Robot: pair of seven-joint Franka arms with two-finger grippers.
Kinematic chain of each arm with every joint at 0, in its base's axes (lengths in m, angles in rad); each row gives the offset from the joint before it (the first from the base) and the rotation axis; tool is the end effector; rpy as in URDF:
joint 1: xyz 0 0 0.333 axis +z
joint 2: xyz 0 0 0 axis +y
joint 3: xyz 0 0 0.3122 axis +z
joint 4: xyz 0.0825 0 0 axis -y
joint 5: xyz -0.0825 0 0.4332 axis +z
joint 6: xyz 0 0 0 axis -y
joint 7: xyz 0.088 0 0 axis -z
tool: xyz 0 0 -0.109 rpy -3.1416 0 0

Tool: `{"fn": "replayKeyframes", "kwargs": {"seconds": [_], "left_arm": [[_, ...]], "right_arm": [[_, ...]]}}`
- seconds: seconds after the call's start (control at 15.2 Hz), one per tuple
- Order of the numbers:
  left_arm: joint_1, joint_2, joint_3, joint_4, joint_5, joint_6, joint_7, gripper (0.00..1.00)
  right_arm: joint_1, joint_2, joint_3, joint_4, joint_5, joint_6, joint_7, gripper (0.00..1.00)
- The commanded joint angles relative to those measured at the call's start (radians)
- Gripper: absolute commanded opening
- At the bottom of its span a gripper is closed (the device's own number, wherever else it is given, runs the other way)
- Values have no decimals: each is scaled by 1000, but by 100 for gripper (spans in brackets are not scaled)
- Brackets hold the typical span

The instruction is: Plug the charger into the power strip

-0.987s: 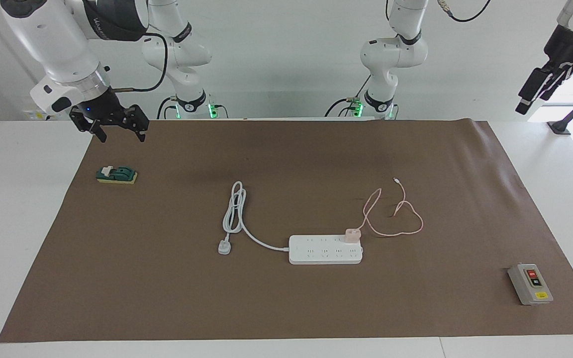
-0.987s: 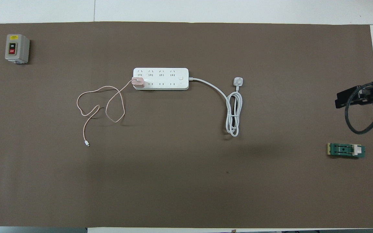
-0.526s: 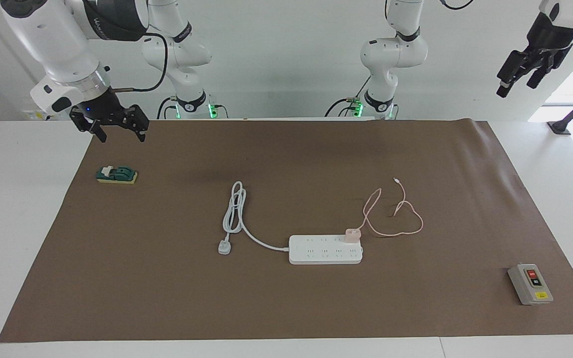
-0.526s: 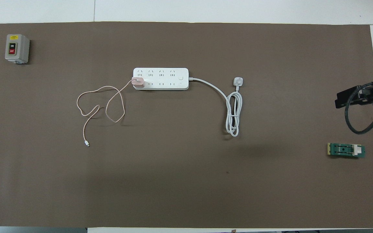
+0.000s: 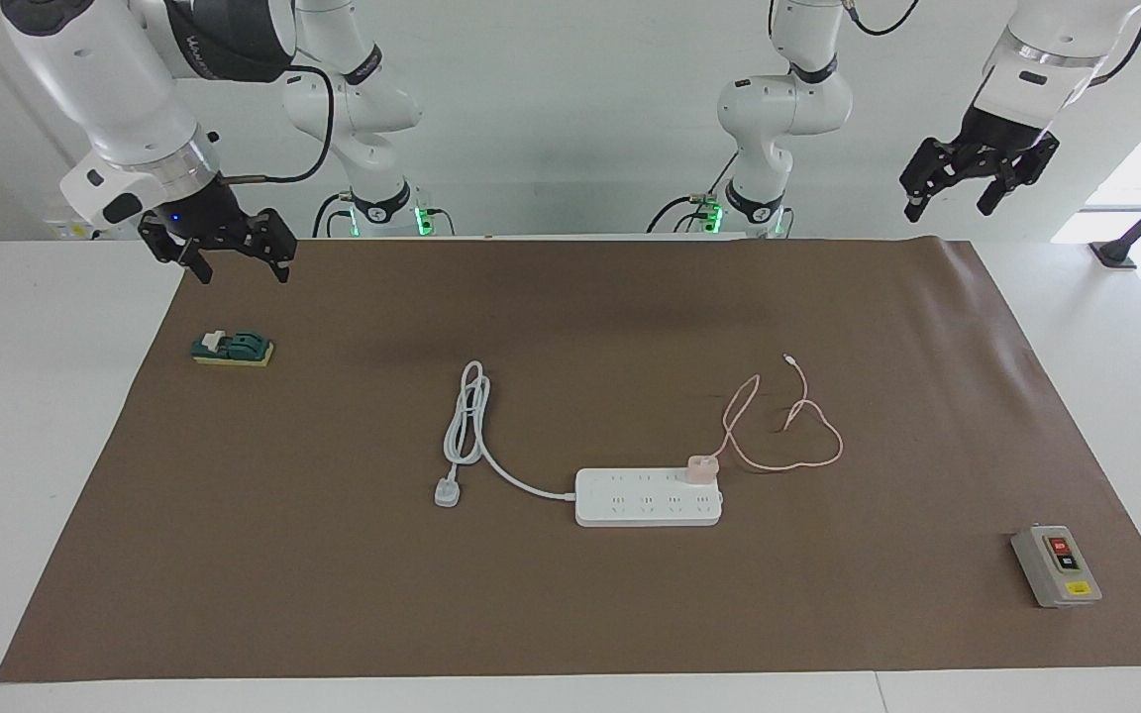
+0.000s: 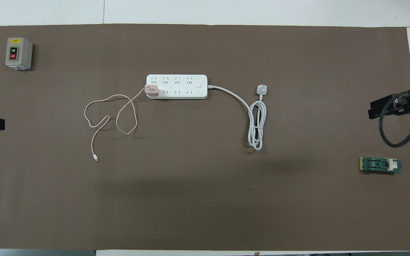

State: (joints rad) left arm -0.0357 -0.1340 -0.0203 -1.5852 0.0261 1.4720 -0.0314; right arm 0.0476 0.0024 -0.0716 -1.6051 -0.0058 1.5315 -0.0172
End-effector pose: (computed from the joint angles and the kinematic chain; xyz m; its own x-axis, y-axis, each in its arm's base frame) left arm 0.5498 -0.0286 0.6799 0.9995 -0.0219 0.0217 -0.0213 -0.9994 -0.0279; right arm 0.5985 -0.0150 0.5962 0.9971 -0.0070 -0.0760 -0.0066 -1.0000 0.0047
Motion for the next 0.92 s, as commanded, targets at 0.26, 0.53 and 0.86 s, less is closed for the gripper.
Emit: {"fn": "replayKeyframes", "kwargs": {"seconds": [0.26,0.53,0.86], "left_arm": [[-18,-9,-1,-36,-55,-4,25,100],[-24,-7,-6,-42,-55,-2,16,100],[-23,-10,-6,-48,-55,-12,13,100]], "right_arm": [[-6,-13,6,-13,-20,-5,-12,100],[-6,-13,6,-13,-20,-5,-12,100],[-6,-13,6,-13,-20,-5,-12,100]]}}
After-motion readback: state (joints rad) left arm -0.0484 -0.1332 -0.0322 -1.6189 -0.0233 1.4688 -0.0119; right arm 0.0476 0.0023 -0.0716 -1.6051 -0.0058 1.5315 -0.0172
